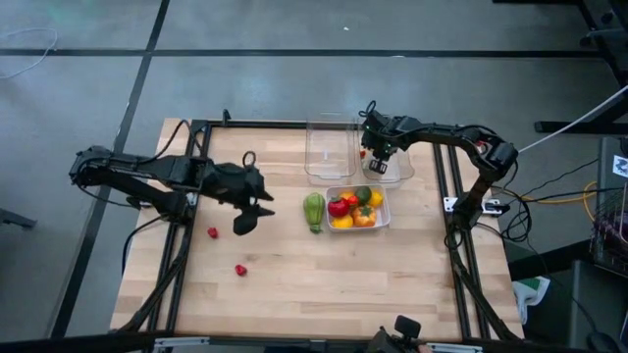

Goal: Sort produce into baskets
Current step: Put the green mushroom into the right transparent bin, then put the bottom red bell pepper into the right transparent bin

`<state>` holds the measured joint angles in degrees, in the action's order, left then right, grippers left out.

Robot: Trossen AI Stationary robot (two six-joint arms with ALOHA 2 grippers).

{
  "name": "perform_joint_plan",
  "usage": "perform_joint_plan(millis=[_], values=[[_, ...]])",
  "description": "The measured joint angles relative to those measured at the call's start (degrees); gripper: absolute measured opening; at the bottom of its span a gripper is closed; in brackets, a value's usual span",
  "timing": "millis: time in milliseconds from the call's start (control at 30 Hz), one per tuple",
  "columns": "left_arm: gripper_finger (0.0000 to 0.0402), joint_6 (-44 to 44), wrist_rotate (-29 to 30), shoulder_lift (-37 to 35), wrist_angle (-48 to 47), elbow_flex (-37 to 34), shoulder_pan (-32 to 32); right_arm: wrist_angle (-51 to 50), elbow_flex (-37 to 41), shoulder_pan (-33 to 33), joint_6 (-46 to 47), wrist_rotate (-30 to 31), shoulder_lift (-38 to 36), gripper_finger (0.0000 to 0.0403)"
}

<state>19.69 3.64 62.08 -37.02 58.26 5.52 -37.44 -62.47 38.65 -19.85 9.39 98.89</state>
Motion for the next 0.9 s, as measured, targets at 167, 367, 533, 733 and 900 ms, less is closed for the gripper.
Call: perform_joint_plan(millis=[167, 367, 533, 733, 900], values=[[0.0198, -0.2, 0.0, 1.3, -4.6, 0.0, 5.3, -0.1, 0.0, 0.0, 0.0, 0.0, 0.0, 0.0095], [0.0198, -0.4, 0.0, 5.5, -8.8, 0.0, 12.2, -0.1, 0.0, 0.0, 1.6, 0.0, 0.0, 0.0148], [0.0198, -0.4, 0.0, 9.8, -11.3, 0.0, 17.2, -0.1, 0.0, 0.0, 1.6, 0.0, 0.0, 0.0161], [0.0198, -2.2, -1.0, 16.0, -12.4, 0.0, 22.1, 0.0, 0.0, 0.0, 1.7, 0.0, 0.0, 0.0161], [0.0198, -4.9, -3.1, 22.0, -12.4, 0.0, 25.1, 0.0, 0.0, 0.0, 1.7, 0.0, 0.0, 0.0160]])
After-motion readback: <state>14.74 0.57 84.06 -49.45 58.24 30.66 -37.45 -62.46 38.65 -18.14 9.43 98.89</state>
